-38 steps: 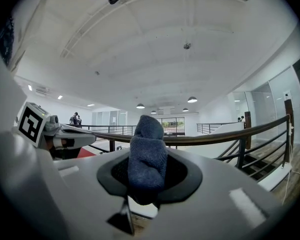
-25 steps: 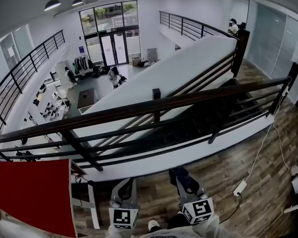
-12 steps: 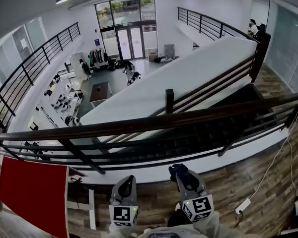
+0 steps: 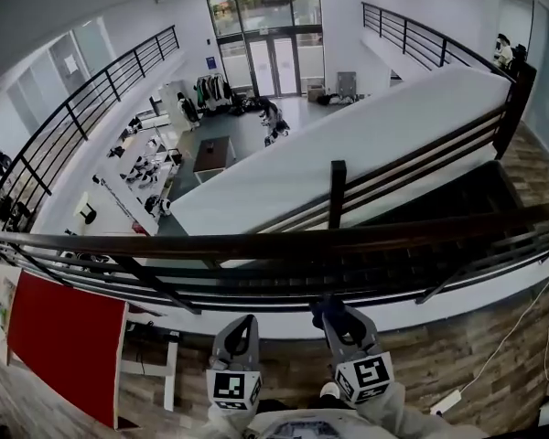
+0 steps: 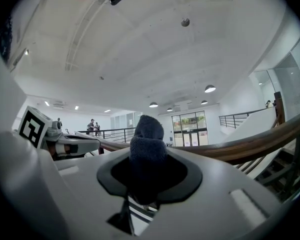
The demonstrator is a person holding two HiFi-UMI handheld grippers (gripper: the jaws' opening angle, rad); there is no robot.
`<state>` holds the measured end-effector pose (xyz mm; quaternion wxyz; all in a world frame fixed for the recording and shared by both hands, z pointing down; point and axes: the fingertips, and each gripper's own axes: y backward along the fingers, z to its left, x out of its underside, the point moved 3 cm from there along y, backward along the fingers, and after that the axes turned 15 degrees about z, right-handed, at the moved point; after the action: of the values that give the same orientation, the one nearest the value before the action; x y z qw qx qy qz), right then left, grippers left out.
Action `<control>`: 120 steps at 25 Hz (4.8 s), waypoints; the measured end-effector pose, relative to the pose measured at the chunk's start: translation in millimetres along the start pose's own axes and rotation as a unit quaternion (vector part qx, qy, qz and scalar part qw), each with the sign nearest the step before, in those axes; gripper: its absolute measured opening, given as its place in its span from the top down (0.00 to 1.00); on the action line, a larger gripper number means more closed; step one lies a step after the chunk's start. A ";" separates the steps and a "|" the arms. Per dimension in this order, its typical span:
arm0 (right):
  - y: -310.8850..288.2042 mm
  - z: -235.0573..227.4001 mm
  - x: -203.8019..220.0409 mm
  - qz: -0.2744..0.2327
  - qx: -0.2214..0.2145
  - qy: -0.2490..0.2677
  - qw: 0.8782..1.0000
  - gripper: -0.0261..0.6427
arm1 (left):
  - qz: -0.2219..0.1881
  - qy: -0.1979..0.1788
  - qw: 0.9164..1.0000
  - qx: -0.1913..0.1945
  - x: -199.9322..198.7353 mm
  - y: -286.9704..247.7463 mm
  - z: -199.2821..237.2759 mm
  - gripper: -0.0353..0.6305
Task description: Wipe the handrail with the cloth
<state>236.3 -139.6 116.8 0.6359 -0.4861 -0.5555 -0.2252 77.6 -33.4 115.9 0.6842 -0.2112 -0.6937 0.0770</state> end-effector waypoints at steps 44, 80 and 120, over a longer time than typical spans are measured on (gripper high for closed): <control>-463.3 443.4 -91.1 0.139 -0.233 0.044 0.961 0.81 | 0.078 0.043 0.967 -0.239 61.7 -1.4 515.9 0.95; -397.0 324.2 -65.6 0.166 -0.135 0.049 0.976 0.81 | 0.085 0.026 0.980 -0.179 55.9 -55.2 393.0 0.95; -243.2 52.9 -18.9 0.154 0.004 0.016 0.988 0.81 | 0.077 -0.047 0.996 0.026 0.3 -178.3 92.5 0.95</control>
<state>4.2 -202.1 184.0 0.6735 -0.5597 -0.4649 -0.1299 -46.6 -176.7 181.9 0.6483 -0.2420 -0.7046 0.1574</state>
